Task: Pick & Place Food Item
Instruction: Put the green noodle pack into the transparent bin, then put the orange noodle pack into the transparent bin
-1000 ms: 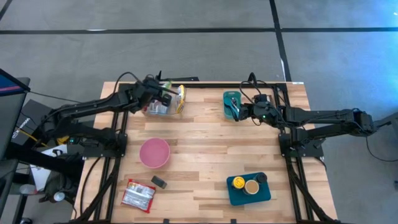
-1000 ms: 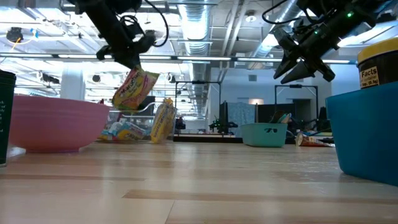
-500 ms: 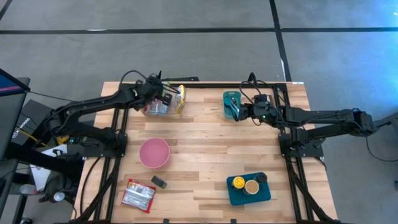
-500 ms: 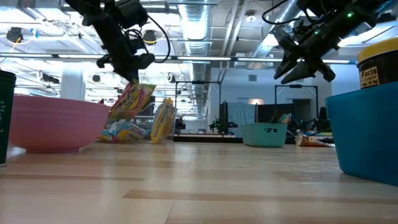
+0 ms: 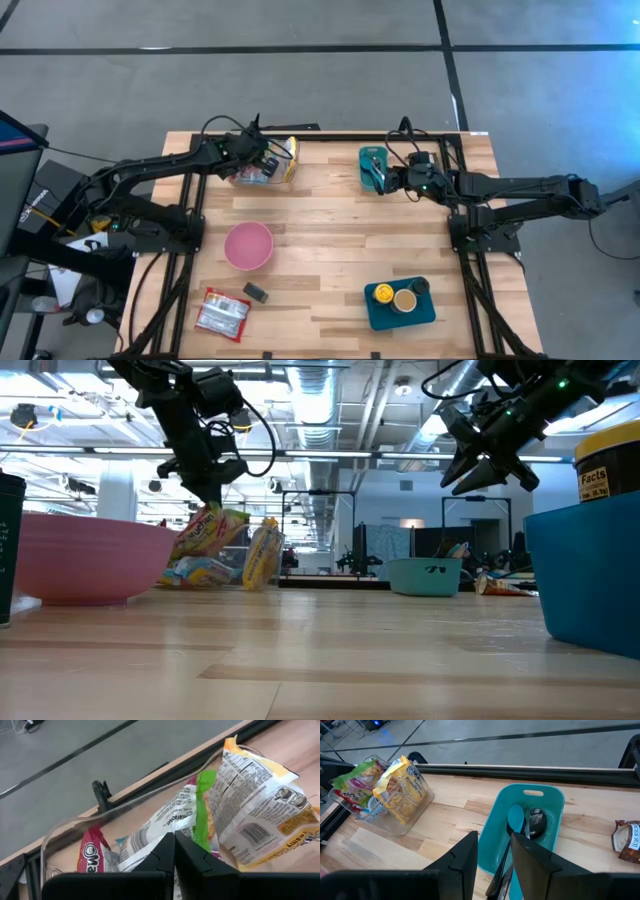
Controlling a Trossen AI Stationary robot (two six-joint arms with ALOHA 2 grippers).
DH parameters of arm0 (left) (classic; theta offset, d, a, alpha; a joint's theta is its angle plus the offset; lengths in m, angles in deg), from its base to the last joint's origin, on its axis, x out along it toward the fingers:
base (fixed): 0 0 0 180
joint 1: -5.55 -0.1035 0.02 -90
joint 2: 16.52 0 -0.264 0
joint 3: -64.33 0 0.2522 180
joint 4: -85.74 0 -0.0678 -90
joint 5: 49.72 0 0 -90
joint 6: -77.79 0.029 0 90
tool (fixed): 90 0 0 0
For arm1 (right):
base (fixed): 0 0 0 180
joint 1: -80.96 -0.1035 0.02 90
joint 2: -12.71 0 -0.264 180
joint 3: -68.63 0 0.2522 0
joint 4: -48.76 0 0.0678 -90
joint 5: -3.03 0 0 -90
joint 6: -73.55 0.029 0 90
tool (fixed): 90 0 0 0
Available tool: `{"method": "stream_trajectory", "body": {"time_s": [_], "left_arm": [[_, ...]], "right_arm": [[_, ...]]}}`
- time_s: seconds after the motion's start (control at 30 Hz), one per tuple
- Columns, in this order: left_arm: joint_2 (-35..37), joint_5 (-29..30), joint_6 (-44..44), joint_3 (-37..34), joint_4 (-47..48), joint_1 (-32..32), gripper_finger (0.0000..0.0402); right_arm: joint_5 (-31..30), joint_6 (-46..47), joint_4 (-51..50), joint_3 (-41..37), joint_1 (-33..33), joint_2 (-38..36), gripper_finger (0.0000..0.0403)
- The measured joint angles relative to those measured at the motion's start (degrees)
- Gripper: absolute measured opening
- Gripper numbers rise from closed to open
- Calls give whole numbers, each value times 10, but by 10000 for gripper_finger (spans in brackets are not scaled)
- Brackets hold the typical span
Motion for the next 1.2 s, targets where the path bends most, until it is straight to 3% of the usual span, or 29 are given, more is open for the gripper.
{"method": "stream_trajectory", "body": {"time_s": [0.8,0.97,1.2], "left_arm": [[-12,-25,-14,0,5,0,9],[-12,-35,-14,0,4,0,43],[-12,-45,-40,0,4,0,120]], "right_arm": [[0,0,0,0,0,0,113],[0,0,0,0,0,0,113],[0,0,0,0,0,0,113]]}}
